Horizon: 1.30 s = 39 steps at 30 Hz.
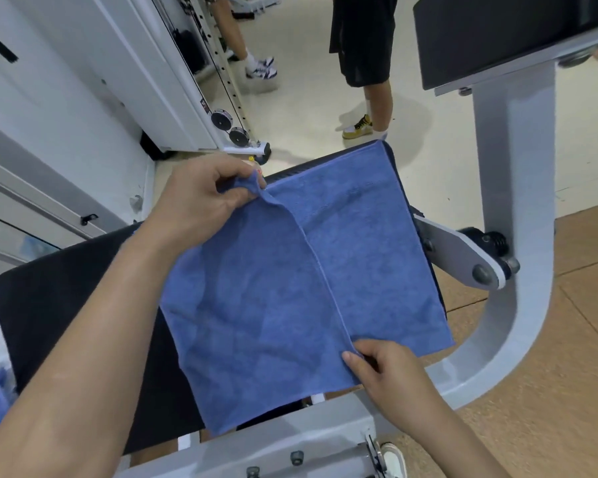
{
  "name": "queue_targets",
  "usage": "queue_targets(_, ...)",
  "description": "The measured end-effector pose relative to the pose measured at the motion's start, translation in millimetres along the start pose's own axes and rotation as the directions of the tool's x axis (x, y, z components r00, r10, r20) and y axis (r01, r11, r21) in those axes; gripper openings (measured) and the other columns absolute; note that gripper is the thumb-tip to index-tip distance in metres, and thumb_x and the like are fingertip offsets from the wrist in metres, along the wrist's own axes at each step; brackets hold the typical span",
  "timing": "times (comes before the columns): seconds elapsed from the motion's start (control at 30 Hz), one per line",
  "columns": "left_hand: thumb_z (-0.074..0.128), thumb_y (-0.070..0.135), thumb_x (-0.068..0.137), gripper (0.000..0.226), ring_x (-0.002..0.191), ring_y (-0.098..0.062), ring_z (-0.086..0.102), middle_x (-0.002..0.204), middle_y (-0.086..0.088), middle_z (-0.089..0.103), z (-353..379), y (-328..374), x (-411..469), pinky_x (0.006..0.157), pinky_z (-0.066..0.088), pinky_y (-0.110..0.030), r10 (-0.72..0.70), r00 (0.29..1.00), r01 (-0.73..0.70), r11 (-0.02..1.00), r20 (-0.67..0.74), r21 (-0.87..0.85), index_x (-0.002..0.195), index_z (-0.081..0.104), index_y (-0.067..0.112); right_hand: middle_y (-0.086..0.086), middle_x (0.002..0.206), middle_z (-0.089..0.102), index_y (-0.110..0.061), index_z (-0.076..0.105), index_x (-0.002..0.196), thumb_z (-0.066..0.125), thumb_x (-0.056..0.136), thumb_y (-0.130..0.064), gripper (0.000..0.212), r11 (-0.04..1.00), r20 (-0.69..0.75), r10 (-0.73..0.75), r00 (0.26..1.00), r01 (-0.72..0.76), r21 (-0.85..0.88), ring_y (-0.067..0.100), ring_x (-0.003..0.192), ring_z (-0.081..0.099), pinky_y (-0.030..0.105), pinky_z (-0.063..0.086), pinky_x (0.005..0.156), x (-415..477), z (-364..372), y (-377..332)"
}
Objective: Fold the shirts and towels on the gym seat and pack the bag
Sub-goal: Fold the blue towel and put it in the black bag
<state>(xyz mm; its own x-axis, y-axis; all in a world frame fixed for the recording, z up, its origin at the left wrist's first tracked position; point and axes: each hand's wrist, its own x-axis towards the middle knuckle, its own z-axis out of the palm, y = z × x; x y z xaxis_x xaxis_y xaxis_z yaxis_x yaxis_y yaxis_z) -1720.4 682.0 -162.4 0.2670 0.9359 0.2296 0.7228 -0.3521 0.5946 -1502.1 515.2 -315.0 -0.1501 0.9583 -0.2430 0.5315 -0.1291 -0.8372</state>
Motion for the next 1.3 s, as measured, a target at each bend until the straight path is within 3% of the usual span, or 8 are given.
queue_targets(0.17,0.066,0.007,0.086,0.016,0.071,0.0,0.057,0.075,0.021,0.066,1,38,30,0.068,0.044,-0.015,0.138,0.99,-0.136,0.988,0.029,-0.072,0.085,0.069,0.022,-0.005,0.062,0.062,-0.032,0.071,0.083,0.063,0.084,-0.038,0.01,0.964,-0.34,0.032,0.94,0.06,0.259,0.004,0.052,0.046,0.021,0.037,0.053,-25,-21,1)
queue_targets(0.23,0.069,0.015,0.081,0.006,0.067,-0.006,0.056,0.071,0.009,0.063,30,48,53,0.068,0.044,-0.022,0.195,0.98,-0.195,0.981,0.04,-0.019,0.086,0.071,0.016,-0.005,0.068,0.06,-0.034,0.066,0.077,0.053,0.09,-0.051,0.025,0.989,-0.432,0.033,0.901,0.034,0.146,0.007,0.062,0.052,0.023,0.039,0.059,-24,-23,15)
queue_targets(0.33,0.067,0.022,0.084,0.011,0.067,-0.009,0.047,0.067,0.01,0.053,82,50,87,0.066,0.038,-0.025,0.194,0.961,-0.222,0.966,0.195,0.131,0.09,0.07,0.014,-0.007,0.071,0.051,-0.029,0.052,0.068,0.049,0.096,-0.04,0.03,0.998,-0.497,0.055,0.866,-0.063,0.001,0.01,0.072,0.051,0.028,0.038,0.06,-16,-24,35)
queue_targets(0.47,0.061,0.034,0.088,0.024,0.069,-0.02,0.043,0.063,0.005,0.047,115,51,106,0.062,0.032,-0.034,0.143,0.944,-0.237,0.92,0.296,0.312,0.073,0.058,0.015,-0.008,0.07,0.055,-0.032,0.049,0.069,0.051,0.094,-0.029,0.024,0.991,-0.524,0.13,0.842,-0.118,0.057,0.006,0.077,0.052,0.024,0.037,0.056,-12,-25,43)
queue_targets(0.7,0.054,0.037,0.094,0.025,0.073,-0.022,0.048,0.067,0.003,0.051,121,45,107,0.065,0.036,-0.035,0.11,0.97,-0.165,0.953,0.215,0.256,0.073,0.052,0.023,-0.002,0.066,0.051,-0.02,0.051,0.065,0.041,0.086,-0.048,0.036,0.966,-0.555,0.175,0.813,-0.033,0.255,0.013,0.061,0.048,0.02,0.032,0.054,-12,-30,57)
queue_targets(0.93,0.057,0.039,0.091,0.02,0.087,-0.027,0.057,0.087,-0.002,0.065,128,48,106,0.075,0.048,-0.039,0.163,0.971,-0.217,0.903,0.172,0.371,0.1,0.064,0.023,-0.006,0.054,0.04,-0.012,0.043,0.059,0.053,0.086,-0.03,0.034,0.937,-0.549,0.275,0.789,-0.091,0.338,0.01,0.054,0.039,0.02,0.028,0.05,-6,-27,60)
queue_targets(1.2,0.064,0.039,0.088,0.028,0.084,-0.016,0.05,0.078,0.013,0.05,129,46,109,0.074,0.04,-0.03,0.152,0.975,-0.192,0.944,0.163,0.268,0.113,0.062,0.027,-0.014,0.103,0.051,-0.034,0.056,0.087,0.07,0.084,-0.022,0.019,0.973,-0.625,0.189,0.758,-0.059,0.222,-0.003,0.099,0.052,0.011,0.043,0.075,-12,-20,73)
queue_targets(1.3,0.062,0.037,0.089,0.027,0.088,-0.017,0.053,0.079,0.014,0.051,130,48,111,0.074,0.037,-0.028,0.157,0.97,-0.207,0.936,0.187,0.285,0.115,0.063,0.03,-0.022,0.102,0.058,-0.029,0.063,0.083,0.067,0.084,-0.046,0.017,0.965,-0.585,0.145,0.798,0.017,0.263,0.0,0.099,0.057,0.012,0.048,0.075,-12,-30,79)
